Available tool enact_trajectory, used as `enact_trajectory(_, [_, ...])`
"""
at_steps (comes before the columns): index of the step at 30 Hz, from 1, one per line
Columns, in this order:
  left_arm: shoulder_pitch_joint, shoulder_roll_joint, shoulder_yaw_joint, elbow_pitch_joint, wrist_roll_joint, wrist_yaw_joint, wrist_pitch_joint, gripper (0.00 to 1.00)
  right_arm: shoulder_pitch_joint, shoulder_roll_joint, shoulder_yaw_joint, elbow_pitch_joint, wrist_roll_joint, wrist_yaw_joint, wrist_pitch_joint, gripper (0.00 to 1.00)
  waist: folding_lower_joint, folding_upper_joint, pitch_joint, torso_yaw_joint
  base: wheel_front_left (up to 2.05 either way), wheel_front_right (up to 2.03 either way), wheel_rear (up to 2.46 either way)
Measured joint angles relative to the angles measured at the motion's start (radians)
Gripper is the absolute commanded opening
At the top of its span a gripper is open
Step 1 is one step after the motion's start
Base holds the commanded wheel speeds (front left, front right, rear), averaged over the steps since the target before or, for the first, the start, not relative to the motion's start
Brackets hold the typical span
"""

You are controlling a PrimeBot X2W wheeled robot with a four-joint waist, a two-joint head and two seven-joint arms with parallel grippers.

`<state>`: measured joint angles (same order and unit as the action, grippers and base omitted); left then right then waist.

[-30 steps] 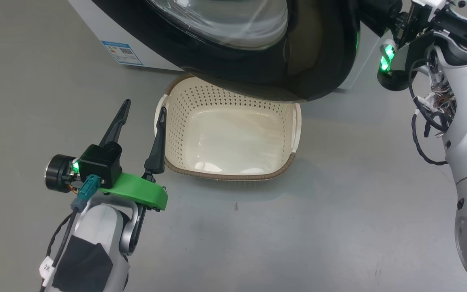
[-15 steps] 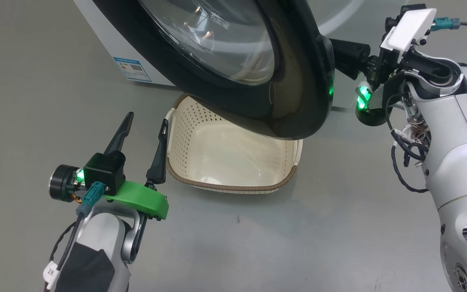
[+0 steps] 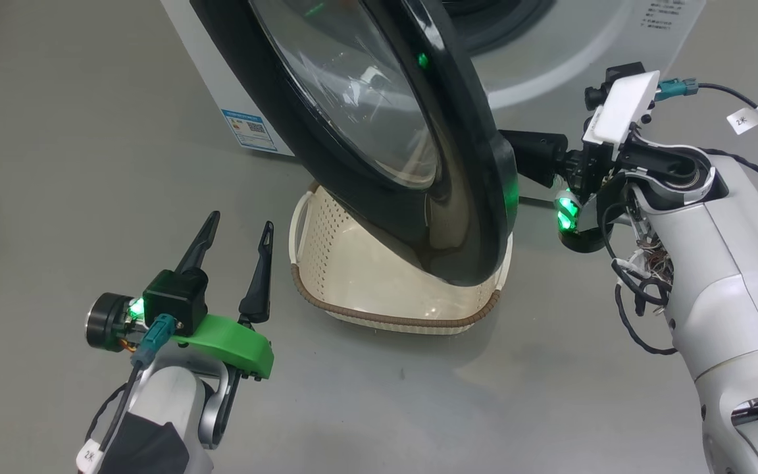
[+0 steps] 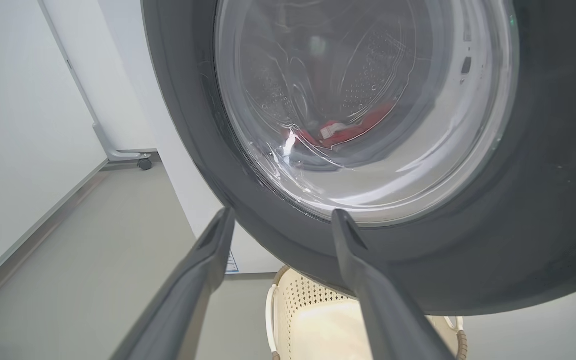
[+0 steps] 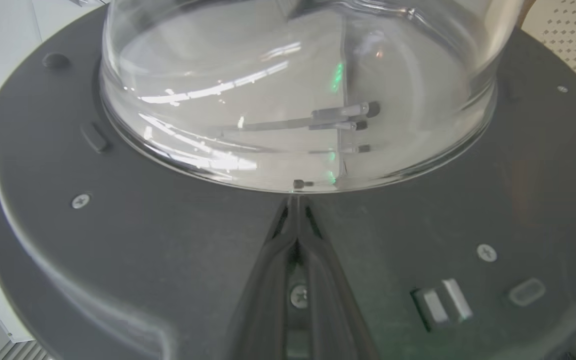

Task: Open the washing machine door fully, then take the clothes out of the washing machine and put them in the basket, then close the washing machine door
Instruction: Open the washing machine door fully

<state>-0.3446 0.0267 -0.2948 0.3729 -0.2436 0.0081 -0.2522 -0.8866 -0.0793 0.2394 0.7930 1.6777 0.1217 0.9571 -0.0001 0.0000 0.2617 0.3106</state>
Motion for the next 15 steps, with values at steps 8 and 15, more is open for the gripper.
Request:
enact_trajectory(8, [0.021, 0.000, -0.001, 0.020, -0.010, 0.000, 0.000, 1.00, 0.067, 0.002, 0.035, -0.051, 0.030, 0.000, 0.020, 0.00, 0.0000, 0.0000, -0.028, 0.037, 0.00, 0.00, 0.00])
enact_trajectory(15, [0.032, 0.000, 0.000, 0.041, -0.016, 0.006, 0.000, 1.00, 0.130, 0.005, 0.108, -0.117, 0.113, 0.000, 0.034, 0.00, 0.0000, 0.0000, -0.056, 0.069, 0.00, 0.00, 0.00])
